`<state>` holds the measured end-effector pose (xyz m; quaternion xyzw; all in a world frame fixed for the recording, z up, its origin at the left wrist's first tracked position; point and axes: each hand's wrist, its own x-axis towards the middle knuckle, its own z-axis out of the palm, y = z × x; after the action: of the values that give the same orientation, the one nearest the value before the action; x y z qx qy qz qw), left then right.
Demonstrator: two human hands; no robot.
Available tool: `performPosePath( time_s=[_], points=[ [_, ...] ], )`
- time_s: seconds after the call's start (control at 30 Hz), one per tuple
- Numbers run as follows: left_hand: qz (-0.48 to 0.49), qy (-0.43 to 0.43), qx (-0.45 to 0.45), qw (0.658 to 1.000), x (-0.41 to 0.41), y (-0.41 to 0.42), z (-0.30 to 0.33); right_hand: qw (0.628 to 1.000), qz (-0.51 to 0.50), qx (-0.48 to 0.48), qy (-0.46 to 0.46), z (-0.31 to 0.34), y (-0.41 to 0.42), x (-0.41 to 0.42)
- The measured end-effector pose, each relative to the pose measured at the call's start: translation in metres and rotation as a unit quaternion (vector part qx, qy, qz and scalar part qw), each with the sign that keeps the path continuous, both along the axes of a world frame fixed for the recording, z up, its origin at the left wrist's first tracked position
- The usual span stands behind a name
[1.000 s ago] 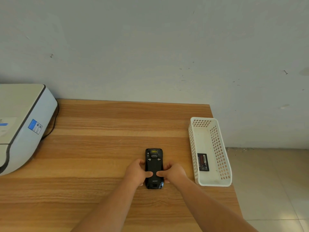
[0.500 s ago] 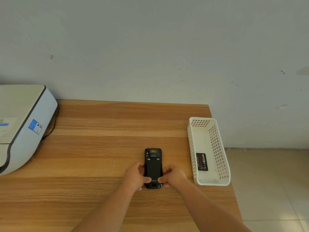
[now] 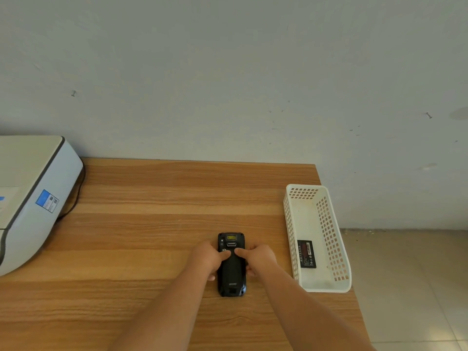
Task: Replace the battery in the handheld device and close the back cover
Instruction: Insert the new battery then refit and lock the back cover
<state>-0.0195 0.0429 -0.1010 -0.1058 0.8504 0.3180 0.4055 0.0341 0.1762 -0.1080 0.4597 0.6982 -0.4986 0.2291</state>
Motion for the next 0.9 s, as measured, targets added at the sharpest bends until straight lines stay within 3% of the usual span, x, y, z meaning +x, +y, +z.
performPosePath(
  time_s=[0.23, 0.43, 0.6, 0.9],
  points=[
    [-0.01, 0.035, -0.016, 0.999, 0.002, 0.0, -0.001, 0.999, 0.018, 0.028, -0.013, -0.005, -0.003, -0.004],
    [0.04, -0.013, 0.042, 0.998, 0.009, -0.011, -0.006, 0.999, -0.027, -0.042, 0.006, -0.004, 0.0, 0.012],
    [0.024, 0.018, 0.026, 0.999, 0.011, -0.014, -0.009, 1.0, -0.011, -0.02, 0.015, -0.006, -0.002, 0.013],
    [0.024, -0.003, 0.051, 0.998, 0.019, -0.022, -0.012, 0.999, 0.001, -0.034, -0.003, -0.007, -0.005, 0.037]
  ],
)
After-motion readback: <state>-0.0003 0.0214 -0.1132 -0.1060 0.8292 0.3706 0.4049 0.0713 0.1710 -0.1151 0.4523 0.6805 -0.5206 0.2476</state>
